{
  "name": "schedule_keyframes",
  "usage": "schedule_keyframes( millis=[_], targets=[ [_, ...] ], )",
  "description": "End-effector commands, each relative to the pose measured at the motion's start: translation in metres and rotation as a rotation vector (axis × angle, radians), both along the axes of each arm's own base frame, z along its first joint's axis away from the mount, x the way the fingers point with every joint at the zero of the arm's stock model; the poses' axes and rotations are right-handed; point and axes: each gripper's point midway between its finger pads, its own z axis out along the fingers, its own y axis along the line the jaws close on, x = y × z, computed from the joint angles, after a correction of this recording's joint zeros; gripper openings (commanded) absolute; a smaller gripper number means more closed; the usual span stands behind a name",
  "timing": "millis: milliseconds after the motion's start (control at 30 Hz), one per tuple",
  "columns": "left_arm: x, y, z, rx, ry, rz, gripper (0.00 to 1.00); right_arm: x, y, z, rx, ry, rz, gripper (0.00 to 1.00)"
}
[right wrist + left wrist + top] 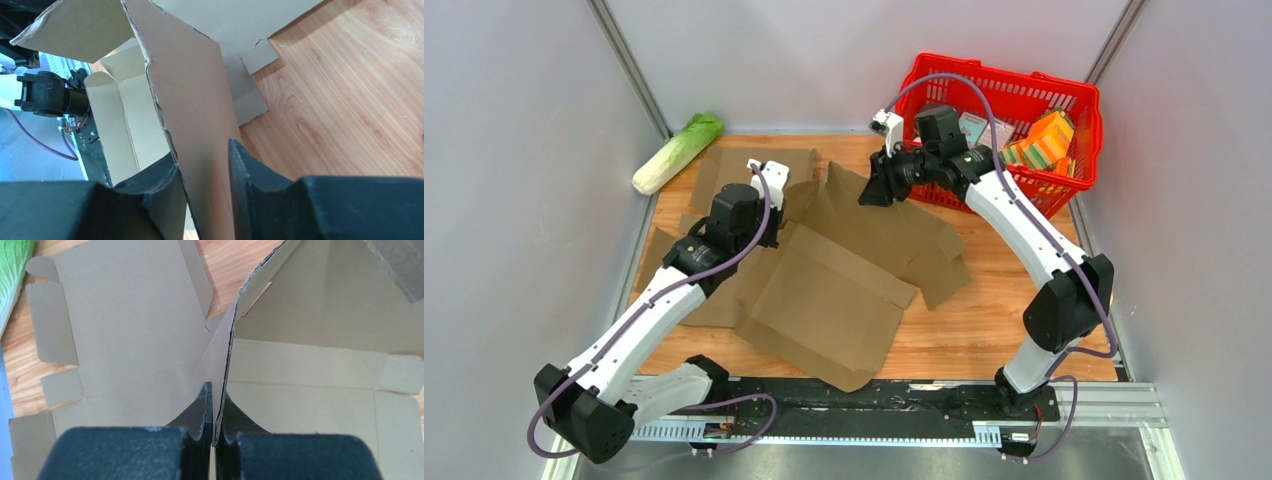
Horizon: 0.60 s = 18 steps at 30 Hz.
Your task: Fold the paper box
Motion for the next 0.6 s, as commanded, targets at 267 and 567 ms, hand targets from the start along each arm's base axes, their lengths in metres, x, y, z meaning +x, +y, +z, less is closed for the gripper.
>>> schedule_keyframes(
  millis=[267,567],
  targets=[
    [0.012,0.008,0.029,-0.032,-0.064,0.082,0.11,0.008,-0.025,-0.003,-0.081,-0.039,-0.067,0.00],
    [-0.012,0.006,0.015,-0.124,0.076,0.114,0.32,0.016,-0.025,-0.003,-0.110,0.047,-0.125,0.00]
  ],
)
